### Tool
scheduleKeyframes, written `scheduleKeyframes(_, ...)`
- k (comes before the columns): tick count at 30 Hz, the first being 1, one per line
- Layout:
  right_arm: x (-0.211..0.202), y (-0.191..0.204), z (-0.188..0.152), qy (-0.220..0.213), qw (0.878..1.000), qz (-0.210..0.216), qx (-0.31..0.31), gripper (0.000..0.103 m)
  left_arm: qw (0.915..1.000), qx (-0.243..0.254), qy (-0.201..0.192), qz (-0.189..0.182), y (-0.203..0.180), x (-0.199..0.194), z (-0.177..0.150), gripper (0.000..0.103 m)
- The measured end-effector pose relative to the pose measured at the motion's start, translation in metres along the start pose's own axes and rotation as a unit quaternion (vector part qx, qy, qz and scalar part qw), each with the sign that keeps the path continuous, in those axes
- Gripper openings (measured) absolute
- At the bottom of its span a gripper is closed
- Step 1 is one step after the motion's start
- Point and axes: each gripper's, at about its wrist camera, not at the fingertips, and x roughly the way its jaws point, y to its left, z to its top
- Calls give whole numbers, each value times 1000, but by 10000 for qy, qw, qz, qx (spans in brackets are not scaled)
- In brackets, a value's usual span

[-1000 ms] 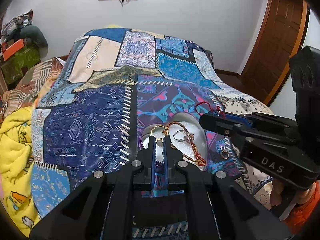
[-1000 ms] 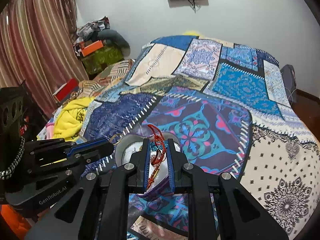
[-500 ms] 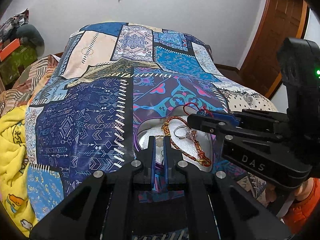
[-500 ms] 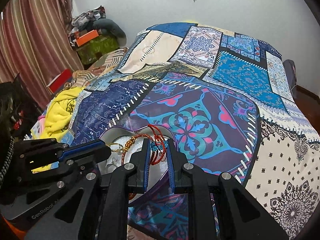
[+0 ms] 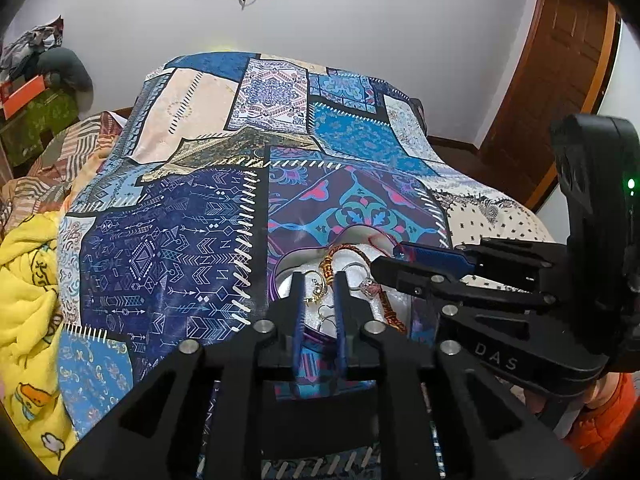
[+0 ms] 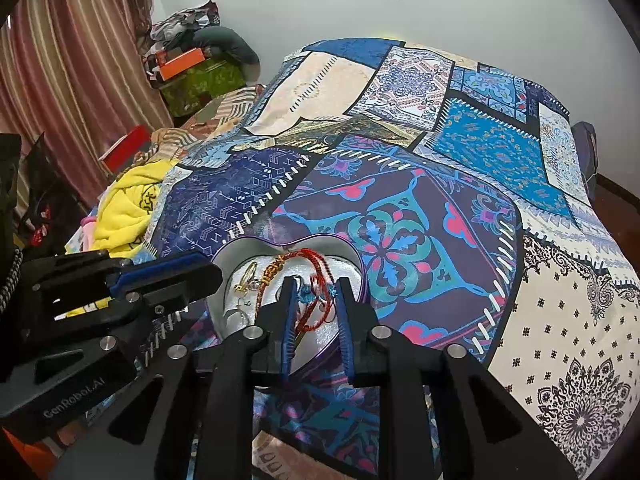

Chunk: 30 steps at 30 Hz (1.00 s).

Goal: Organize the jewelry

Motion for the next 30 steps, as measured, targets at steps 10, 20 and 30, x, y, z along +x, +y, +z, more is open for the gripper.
scheduleKeyframes(10, -28, 0, -1, -271, 9995, -182, -10, 40, 9997, -25, -213, 98, -7, -29, 6, 26)
scheduleKeyframes(20, -61, -13, -6, -522, 9979, -358, 143, 41, 9993, 133, -302, 163, -29, -49, 7, 29)
scheduleKeyframes(30, -82, -45, -26, -530, 9953, -615, 528, 41, 9995, 300, -42, 40, -57, -34, -2, 29)
